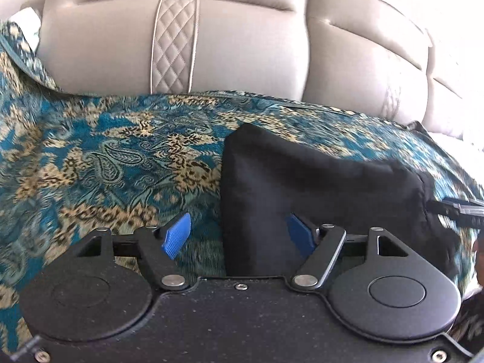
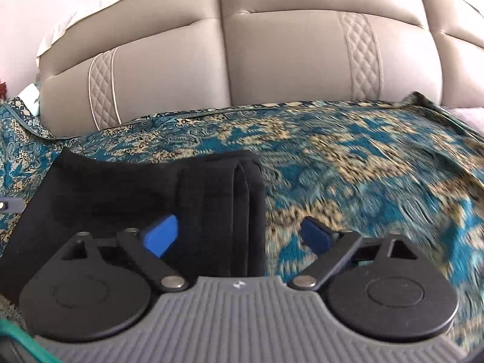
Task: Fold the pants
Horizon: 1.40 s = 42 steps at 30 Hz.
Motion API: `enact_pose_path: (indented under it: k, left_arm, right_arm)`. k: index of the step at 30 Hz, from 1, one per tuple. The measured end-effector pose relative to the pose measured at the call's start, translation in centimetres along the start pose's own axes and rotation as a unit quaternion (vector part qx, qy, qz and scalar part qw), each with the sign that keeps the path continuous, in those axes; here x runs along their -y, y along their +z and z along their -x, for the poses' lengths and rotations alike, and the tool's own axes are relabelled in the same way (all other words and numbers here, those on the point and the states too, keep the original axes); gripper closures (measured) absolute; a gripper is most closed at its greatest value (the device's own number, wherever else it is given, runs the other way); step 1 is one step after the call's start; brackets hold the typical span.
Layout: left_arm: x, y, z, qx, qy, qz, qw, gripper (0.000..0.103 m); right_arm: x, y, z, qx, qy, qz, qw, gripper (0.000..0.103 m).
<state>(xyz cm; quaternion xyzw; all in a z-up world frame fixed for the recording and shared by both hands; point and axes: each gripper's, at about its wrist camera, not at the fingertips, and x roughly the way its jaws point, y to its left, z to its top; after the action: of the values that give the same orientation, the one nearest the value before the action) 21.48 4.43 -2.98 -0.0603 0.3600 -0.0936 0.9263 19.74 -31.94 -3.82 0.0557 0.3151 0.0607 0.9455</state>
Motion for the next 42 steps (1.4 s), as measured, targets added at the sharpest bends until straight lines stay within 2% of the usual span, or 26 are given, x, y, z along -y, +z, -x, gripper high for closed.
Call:
enact_pose_path:
  k: [5,7,9,12,14,16,18,19,20,22,24,25,29,31,34,36,38,40,42]
  left_arm:
    - [-1.2,1.7,-3.3,-0.026,-0.012,0.039,0.9988,0.034]
    - [-1.3,1.9,-4.1,-0.032,-0.018,0.046,0.9983,0.034]
    - [-1.3,1.8,-4.6,-0.037,-0.022,0.045,0.9981,0.034]
    - [-1.1,1.7,-5.1,-0.043,-0.026,0.04,0.9979,0.034]
    - [-0.9,1.6,-5.2,-0.042,-0.028,0.034,0.9981,0.032]
    - [-0.8,1.7,-5.4,-0.044,-0.031,0.032,0.998,0.03]
    - [-0.8,1.9,-5.7,-0.047,-0.043,0.035,0.9973,0.023]
    - [-0.8,1.9,-5.9,-0.048,-0.053,0.035,0.9968,0.014]
    - [-0.8,1.9,-6.2,-0.049,-0.064,0.033,0.9963,0.007]
    - [-0.8,2.0,-6.6,-0.045,-0.068,0.038,0.996,0.005]
    - [-0.7,2.3,-7.0,-0.047,-0.072,0.044,0.9953,0.001]
    - [-0.7,2.4,-7.1,-0.048,-0.074,0.046,0.995,0.001]
    - [-0.3,2.7,-7.6,-0.049,-0.073,0.037,0.9954,0.001]
    - [0.0,2.7,-7.8,-0.05,-0.069,0.029,0.996,0.001]
    - [0.3,2.7,-7.9,-0.048,-0.071,0.021,0.9961,0.001]
    - [0.4,2.6,-7.9,-0.044,-0.085,0.02,0.9952,0.003]
    - [0.4,2.6,-7.8,-0.04,-0.1,0.028,0.9938,0.012]
    - [0.4,2.5,-7.7,-0.038,-0.099,0.039,0.9936,0.017]
    - [0.1,2.5,-7.4,-0.033,-0.091,0.047,0.9942,0.033]
  right_arm:
    - [0.2,0.9,-3.6,-0.03,0.039,0.005,0.999,0.005]
    - [0.0,1.0,-4.1,-0.029,0.044,0.01,0.999,0.013]
    - [0.0,1.2,-4.3,-0.027,0.056,0.013,0.998,0.028]
    - [0.6,1.4,-4.4,-0.025,0.075,-0.001,0.997,0.038]
    - [1.1,1.5,-4.3,-0.026,0.086,-0.011,0.996,0.042]
    - [1.8,1.5,-4.2,-0.025,0.095,-0.024,0.995,0.044]
    - [2.3,1.4,-4.4,-0.023,0.103,-0.034,0.994,0.042]
    - [2.6,1.4,-4.6,-0.02,0.103,-0.035,0.994,0.036]
    - [2.7,1.5,-5.0,-0.016,0.105,-0.026,0.994,0.036]
    - [2.9,1.6,-5.5,-0.014,0.114,-0.017,0.993,0.036]
    - [3.4,1.7,-5.6,-0.015,0.125,-0.034,0.991,0.036]
    - [3.5,1.6,-5.6,-0.016,0.128,-0.041,0.991,0.046]
    - [2.7,1.2,-5.1,-0.015,0.123,-0.035,0.992,0.05]
    - [2.9,1.0,-4.7,-0.021,0.139,-0.052,0.989,0.055]
    - [3.4,0.6,-4.5,-0.023,0.159,-0.075,0.984,0.056]
    - [3.6,0.7,-4.9,-0.022,0.166,-0.076,0.983,0.057]
    - [3.9,0.9,-5.3,-0.022,0.172,-0.091,0.981,0.057]
    - [4.0,0.9,-5.4,-0.021,0.173,-0.104,0.979,0.06]
    - [3.8,0.9,-5.4,-0.019,0.167,-0.101,0.981,0.065]
